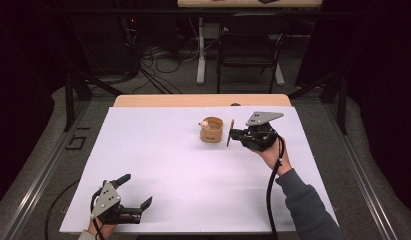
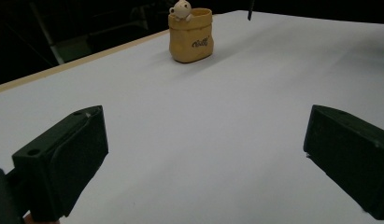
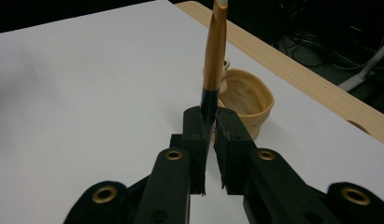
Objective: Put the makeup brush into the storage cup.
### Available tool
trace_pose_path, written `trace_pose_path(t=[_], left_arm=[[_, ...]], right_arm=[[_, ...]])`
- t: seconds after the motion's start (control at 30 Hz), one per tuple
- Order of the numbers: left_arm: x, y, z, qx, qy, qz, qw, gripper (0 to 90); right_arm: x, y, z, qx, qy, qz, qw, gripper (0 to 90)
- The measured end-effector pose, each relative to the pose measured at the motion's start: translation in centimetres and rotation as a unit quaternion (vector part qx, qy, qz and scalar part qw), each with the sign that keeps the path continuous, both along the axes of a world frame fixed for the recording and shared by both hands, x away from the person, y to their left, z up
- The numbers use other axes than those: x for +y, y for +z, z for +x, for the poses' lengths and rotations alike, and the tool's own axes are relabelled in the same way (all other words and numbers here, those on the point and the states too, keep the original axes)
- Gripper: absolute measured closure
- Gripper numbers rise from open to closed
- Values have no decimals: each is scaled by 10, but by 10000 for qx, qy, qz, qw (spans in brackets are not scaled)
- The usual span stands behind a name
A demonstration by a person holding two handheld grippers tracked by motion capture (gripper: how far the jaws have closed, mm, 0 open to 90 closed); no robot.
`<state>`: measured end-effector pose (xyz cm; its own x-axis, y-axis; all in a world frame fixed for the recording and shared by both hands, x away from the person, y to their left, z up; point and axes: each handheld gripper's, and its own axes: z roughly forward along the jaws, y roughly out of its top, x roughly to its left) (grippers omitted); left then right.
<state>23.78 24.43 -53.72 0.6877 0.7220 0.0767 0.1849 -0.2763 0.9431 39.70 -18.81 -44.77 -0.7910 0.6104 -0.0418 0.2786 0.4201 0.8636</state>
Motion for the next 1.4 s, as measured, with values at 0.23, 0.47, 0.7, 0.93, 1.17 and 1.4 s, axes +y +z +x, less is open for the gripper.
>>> trace_pose_path(t=[0.23,0.47,0.7,0.93,1.17,1.4], left_arm=[[0,0,0,0,13,-3,10000,0],[0,0,0,-8,19,-4,10000,0],[0,0,0,-21,31,-2,10000,0],[0,0,0,-16,37,-19,10000,0],[0,0,0,-17,26,-24,10000,0],[1,0,0,-22,17,-25,10000,0]], right_arm=[[0,7,3,-45,-69,3,10000,832],[1,11,7,-64,-103,23,9999,832],[2,16,11,-103,-149,65,9998,832],[4,23,17,-129,-215,103,9996,832],[9,28,25,-136,-253,92,9995,833],[11,30,31,-160,-327,103,9993,832]])
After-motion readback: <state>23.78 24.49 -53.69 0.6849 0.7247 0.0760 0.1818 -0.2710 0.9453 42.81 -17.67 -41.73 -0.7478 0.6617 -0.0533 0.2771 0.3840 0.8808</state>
